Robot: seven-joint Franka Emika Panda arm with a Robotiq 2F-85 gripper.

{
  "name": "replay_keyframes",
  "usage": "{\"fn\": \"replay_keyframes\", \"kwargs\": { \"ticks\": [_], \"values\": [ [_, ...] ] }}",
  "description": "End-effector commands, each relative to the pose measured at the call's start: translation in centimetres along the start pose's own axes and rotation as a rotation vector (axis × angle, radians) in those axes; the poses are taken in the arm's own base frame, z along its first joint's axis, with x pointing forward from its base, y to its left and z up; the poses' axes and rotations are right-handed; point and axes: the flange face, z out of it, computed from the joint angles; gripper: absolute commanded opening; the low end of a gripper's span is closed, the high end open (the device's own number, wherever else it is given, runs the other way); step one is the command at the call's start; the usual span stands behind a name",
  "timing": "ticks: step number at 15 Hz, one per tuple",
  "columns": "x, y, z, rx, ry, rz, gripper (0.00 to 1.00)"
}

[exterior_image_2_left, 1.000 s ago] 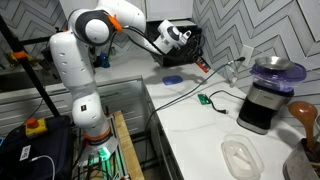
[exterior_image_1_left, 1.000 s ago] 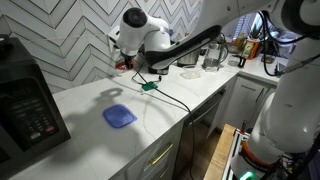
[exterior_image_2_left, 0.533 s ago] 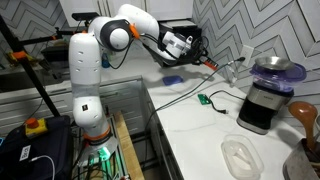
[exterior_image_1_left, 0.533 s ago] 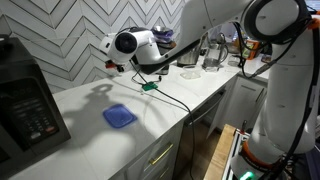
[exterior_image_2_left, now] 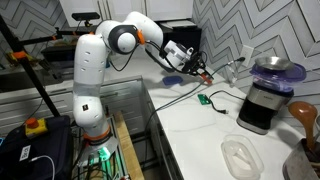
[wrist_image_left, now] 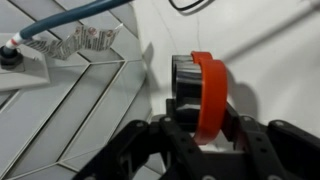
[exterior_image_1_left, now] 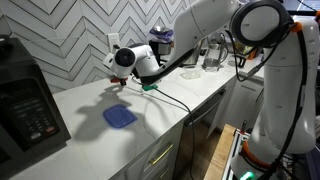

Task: Remove the heart shaped lid from the clear bowl and put on the countertop under the wall socket

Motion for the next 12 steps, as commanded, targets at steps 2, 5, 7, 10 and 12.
{"fn": "replay_keyframes", "kwargs": {
  "ticks": [2,5,7,10,12],
  "values": [
    [-0.6,-2.1,-0.9,0.182,0.023,0.059,0.77],
    [-0.4,-2.9,-3.9,0.335,0.057,0.049,0.98],
    [-0.4,-2.1,-6.9,0.403,0.133,0.059,1.00],
    [-0.4,1.2,-9.0,0.456,0.277,0.144,1.00],
    [-0.3,3.5,-10.2,0.466,0.386,0.192,1.00]
  ]
}}
